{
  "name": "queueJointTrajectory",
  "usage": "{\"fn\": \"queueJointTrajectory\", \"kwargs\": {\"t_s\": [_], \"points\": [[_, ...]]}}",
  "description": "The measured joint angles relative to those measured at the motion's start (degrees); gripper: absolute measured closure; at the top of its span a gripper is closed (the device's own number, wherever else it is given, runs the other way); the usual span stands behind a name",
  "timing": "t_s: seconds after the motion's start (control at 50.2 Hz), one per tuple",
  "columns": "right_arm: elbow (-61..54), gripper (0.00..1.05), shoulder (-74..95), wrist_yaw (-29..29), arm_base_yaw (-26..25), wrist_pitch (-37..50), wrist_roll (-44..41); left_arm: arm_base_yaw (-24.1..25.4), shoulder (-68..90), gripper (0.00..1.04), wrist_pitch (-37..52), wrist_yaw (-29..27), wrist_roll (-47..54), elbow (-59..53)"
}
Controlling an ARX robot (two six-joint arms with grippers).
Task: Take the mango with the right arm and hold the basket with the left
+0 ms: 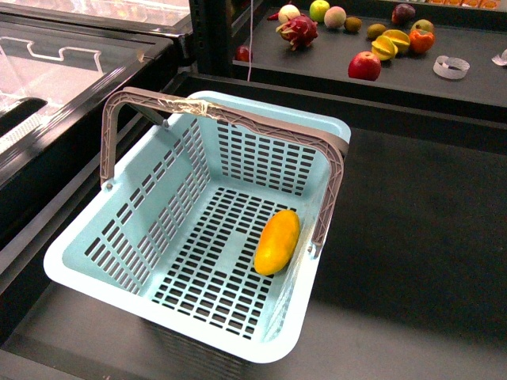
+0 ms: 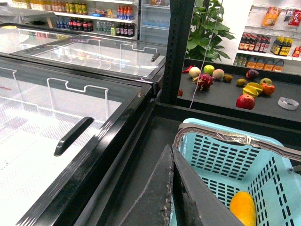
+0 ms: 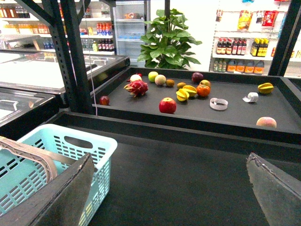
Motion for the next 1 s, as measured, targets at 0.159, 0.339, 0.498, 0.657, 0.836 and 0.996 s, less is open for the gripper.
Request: {"fn": "queueJointTrajectory", "kwargs": {"t_s": [0.159,0.339,0.498,0.657,0.836,0.996], "points": [[0.00,0.08,0.00,0.00,0.00,0.00,0.00,0.00,-2.84,1.03,-2.84,-0.02,0.00,0.00],[0.00,0.08,0.00,0.00,0.00,0.00,0.00,0.00,-8.50,1.03,-9.99,0.00,0.00,0.00],[0.00,0.08,0.00,0.00,0.00,0.00,0.00,0.00,-14.01,1.03,-14.40,0.11,0.02,0.00],[0.00,0.08,0.00,0.00,0.00,0.00,0.00,0.00,-14.08,1.03,-14.49,0.11,0.02,0.00],[0.00,0.08,0.00,0.00,0.00,0.00,0.00,0.00,-14.08,1.03,-14.49,0.11,0.02,0.00],[0.00,0.08,0.00,0.00,0.00,0.00,0.00,0.00,-14.10,0.78,-14.49,0.11,0.02,0.00]]}}
